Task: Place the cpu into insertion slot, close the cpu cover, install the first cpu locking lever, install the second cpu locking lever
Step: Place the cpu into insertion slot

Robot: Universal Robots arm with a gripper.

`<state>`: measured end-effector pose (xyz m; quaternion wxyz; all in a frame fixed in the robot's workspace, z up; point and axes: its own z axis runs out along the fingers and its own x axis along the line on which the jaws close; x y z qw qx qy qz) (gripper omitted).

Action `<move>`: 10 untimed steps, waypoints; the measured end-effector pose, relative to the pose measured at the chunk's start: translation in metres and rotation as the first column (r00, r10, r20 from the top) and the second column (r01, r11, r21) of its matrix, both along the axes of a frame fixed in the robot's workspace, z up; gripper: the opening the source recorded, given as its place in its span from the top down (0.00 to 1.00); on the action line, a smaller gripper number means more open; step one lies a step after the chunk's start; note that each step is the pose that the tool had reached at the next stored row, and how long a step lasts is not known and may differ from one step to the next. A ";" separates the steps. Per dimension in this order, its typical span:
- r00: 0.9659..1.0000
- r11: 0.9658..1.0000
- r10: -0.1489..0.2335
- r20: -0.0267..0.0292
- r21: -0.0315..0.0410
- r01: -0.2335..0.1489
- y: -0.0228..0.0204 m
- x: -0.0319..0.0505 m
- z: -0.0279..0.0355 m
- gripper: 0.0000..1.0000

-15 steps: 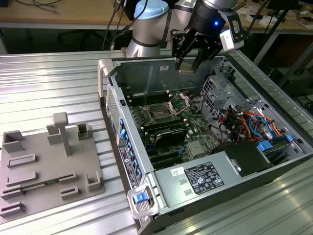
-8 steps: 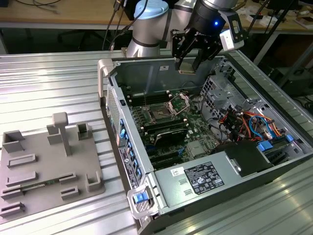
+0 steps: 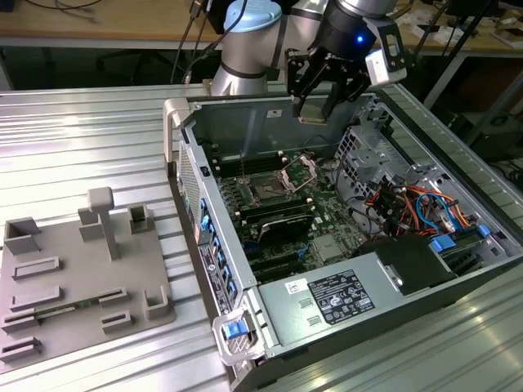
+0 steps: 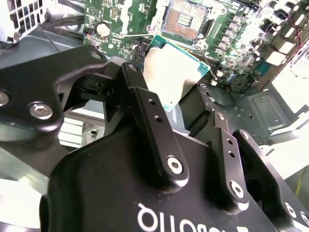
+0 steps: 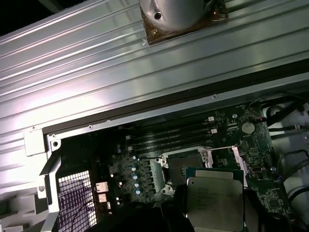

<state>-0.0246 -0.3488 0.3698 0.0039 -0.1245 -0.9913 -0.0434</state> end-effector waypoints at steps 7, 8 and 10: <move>0.999 0.999 -0.041 0.000 0.000 0.041 0.0000 -0.0068 -0.0017 0.45; 0.999 0.999 -0.042 0.000 0.000 0.042 0.0000 -0.0096 -0.0018 0.45; 0.999 0.999 -0.042 0.000 0.000 0.042 -0.0001 -0.0163 -0.0018 0.45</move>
